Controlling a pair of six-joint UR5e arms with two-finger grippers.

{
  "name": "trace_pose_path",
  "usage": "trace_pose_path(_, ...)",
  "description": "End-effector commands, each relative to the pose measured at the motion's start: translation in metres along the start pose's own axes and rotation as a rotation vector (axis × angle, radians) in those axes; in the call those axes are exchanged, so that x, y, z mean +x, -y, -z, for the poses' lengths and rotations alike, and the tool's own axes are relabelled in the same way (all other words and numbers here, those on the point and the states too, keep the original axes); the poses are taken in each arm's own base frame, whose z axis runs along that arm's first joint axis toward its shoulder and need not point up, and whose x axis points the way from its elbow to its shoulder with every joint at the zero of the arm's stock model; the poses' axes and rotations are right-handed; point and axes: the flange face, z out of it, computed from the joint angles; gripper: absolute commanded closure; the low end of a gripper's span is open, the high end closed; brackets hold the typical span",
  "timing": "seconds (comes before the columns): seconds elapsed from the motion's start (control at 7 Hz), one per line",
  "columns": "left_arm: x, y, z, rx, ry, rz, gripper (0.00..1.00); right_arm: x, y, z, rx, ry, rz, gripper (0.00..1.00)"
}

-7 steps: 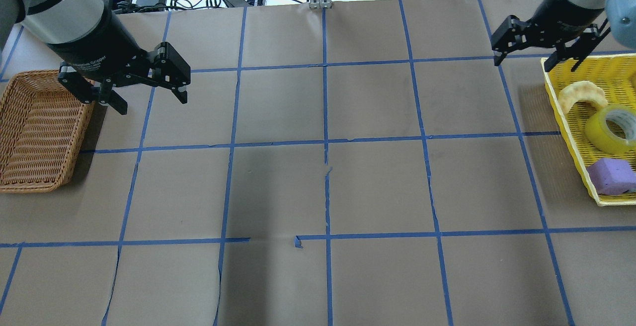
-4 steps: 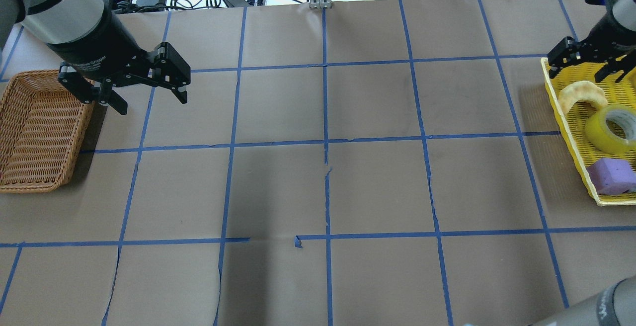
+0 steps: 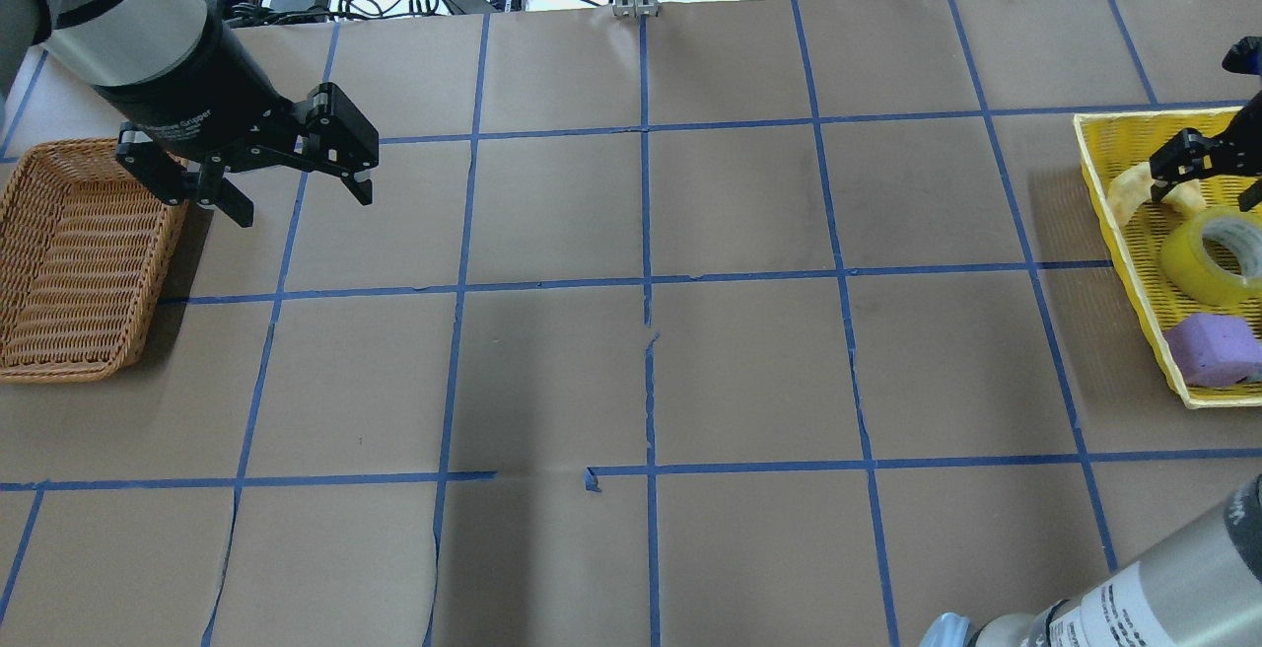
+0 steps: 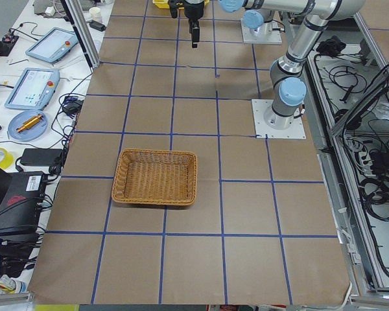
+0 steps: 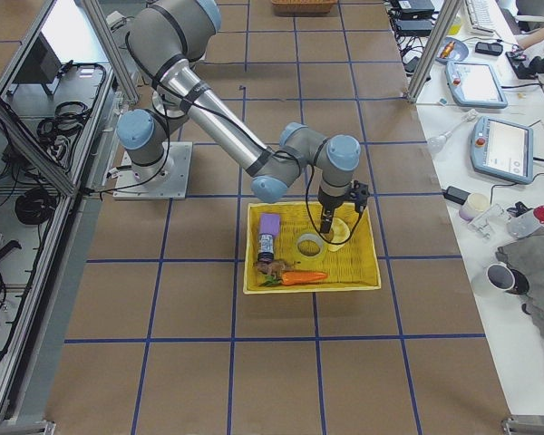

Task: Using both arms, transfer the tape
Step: 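Lower the right gripper and grasp the yellow tape roll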

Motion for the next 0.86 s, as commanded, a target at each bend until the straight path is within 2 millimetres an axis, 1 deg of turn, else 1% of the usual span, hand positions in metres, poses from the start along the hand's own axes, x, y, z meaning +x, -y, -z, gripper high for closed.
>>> trace_pose_path(0.0,0.000,0.000,0.000,-0.001,0.000,0.000,0.00,0.011,-0.006,-0.032,-0.065,-0.014,-0.023,0.08)
trace_pose_path(0.14,0.000,0.000,0.000,0.000,0.000,0.000,0.00,0.010,-0.007,-0.041,-0.077,-0.003,-0.027,0.09)
trace_pose_path(0.29,0.000,0.000,0.000,-0.001,0.000,0.000,0.00,0.009,-0.006,-0.042,-0.076,0.003,-0.027,0.09)
trace_pose_path(0.57,0.000,0.000,0.000,0.000,0.000,0.000,0.00,0.010,-0.007,-0.046,-0.089,-0.003,-0.023,0.93)
trace_pose_path(0.71,0.000,0.000,0.000,0.000,0.000,0.000,0.00,0.011,-0.005,-0.040,-0.075,-0.008,-0.010,1.00)
